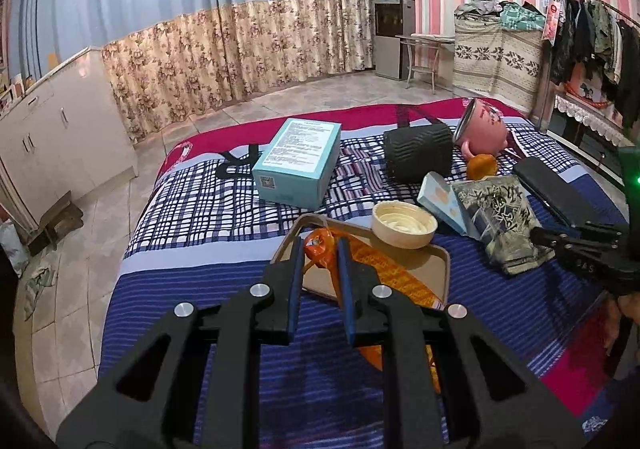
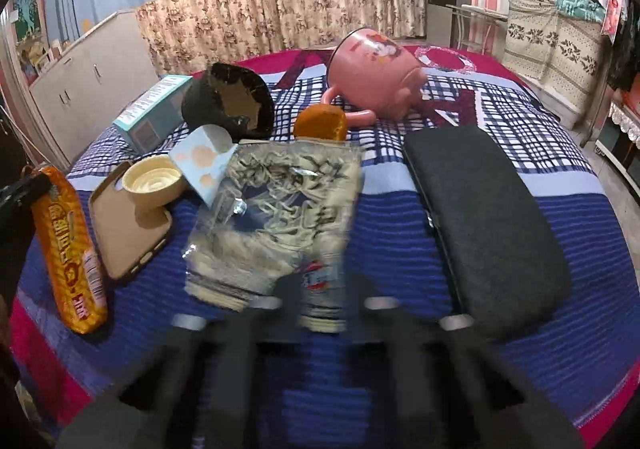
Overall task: Collect trash
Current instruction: 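Carry both wrappers over the wastebasket and open both tools to drop them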
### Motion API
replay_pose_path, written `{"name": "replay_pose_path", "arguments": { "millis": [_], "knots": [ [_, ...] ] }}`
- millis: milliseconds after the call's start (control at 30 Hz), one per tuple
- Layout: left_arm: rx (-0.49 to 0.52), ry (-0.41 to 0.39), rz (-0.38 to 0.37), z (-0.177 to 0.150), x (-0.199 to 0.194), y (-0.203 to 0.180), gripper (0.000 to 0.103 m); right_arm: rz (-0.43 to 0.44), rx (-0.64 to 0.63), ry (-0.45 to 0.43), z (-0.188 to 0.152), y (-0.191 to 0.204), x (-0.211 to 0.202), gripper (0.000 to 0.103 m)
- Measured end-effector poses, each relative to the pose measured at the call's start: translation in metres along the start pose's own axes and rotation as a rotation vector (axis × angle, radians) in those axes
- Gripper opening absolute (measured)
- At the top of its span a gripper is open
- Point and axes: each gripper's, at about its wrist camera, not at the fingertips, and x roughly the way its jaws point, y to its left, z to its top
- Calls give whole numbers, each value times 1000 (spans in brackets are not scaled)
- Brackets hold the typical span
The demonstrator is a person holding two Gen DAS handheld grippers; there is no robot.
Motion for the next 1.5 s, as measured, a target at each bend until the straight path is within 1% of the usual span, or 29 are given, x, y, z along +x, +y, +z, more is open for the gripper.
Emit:
{"name": "replay_pose_path", "arguments": {
  "millis": [100, 200, 300, 433, 600, 700, 800, 900, 967, 1067, 1133, 1200, 1267, 1433, 1500],
  "knots": [
    [17, -24, 2, 3, -7, -9, 15, 3, 9, -36, -4, -9, -19, 5],
    [22, -43, -5, 11, -15, -18, 15, 1, 1, -91, -6, -16, -48, 4],
    [24, -80, -26, 20, -27, -29, 15, -33, -14, -146, -9, -27, -79, 4],
    [38, -120, -60, 33, -38, -52, 15, -66, 18, -208, -15, -57, -117, 4],
    [68, -139, -113, 43, -44, -90, 15, -144, 80, -262, -32, -102, -162, 4],
    [84, -151, -149, 47, -47, -116, 15, -175, 131, -293, -43, -128, -180, 4],
    [117, -165, -177, 51, -49, -144, 15, -212, 171, -312, -58, -154, -189, 4],
    [136, -166, -210, 55, -49, -171, 15, -214, 232, -315, -70, -180, -193, 3],
    [146, -165, -241, 58, -49, -192, 15, -225, 251, -323, -75, -188, -195, 3],
    [165, -172, -266, 60, -51, -219, 15, -247, 292, -348, -82, -207, -204, 3],
    [177, -173, -289, 61, -51, -238, 15, -277, 316, -360, -88, -219, -212, 3],
    [188, -171, -310, 62, -50, -255, 15, -334, 331, -367, -93, -232, -219, 3],
    [208, -169, -332, 61, -50, -275, 15, -370, 351, -374, -98, -243, -224, 3],
    [256, -177, -381, 56, -55, -328, 15, -446, 422, -383, -115, -277, -239, 3],
    [270, -176, -400, 55, -56, -343, 15, -473, 444, -382, -121, -288, -243, 3]
  ]
}}
